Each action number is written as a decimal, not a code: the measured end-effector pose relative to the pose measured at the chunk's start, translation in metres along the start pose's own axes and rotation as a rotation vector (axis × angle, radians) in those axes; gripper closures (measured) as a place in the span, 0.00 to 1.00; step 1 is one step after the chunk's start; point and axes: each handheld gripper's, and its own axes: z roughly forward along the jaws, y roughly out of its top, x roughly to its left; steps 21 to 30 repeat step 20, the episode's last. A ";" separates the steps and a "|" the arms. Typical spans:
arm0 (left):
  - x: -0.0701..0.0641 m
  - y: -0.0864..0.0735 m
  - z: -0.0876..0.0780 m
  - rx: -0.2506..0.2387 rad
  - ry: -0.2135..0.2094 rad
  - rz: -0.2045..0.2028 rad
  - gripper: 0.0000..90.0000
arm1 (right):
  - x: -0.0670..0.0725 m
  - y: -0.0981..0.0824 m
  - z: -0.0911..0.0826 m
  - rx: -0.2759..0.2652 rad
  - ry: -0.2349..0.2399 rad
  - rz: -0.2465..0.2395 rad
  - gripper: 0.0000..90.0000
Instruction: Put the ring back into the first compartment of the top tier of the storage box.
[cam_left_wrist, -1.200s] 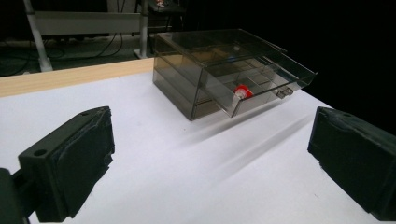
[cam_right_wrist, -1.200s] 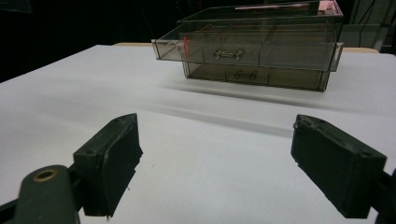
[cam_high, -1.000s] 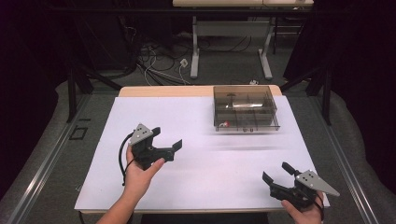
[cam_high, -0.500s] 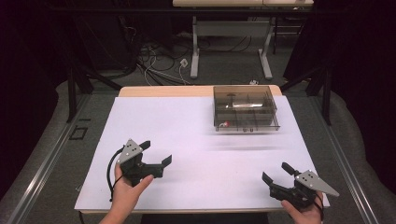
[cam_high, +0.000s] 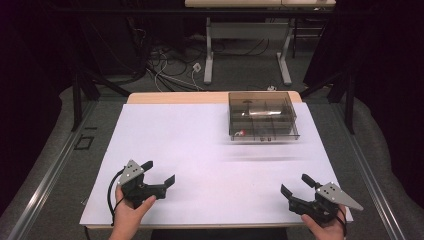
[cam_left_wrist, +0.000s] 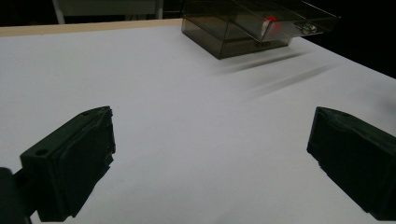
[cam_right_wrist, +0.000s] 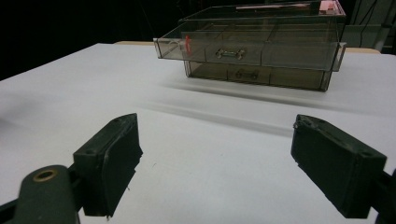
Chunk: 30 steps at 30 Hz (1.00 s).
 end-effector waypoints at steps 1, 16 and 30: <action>0.001 -0.001 0.000 -0.001 -0.002 0.005 0.01 | 0.000 0.000 0.000 0.000 0.000 -0.002 0.17; 0.013 -0.009 -0.001 0.010 0.010 -0.002 0.01 | -0.002 -0.001 0.000 0.015 0.014 -0.004 0.17; 0.014 -0.009 0.000 0.018 0.014 0.005 0.01 | -0.003 -0.001 0.001 0.020 0.022 -0.010 0.17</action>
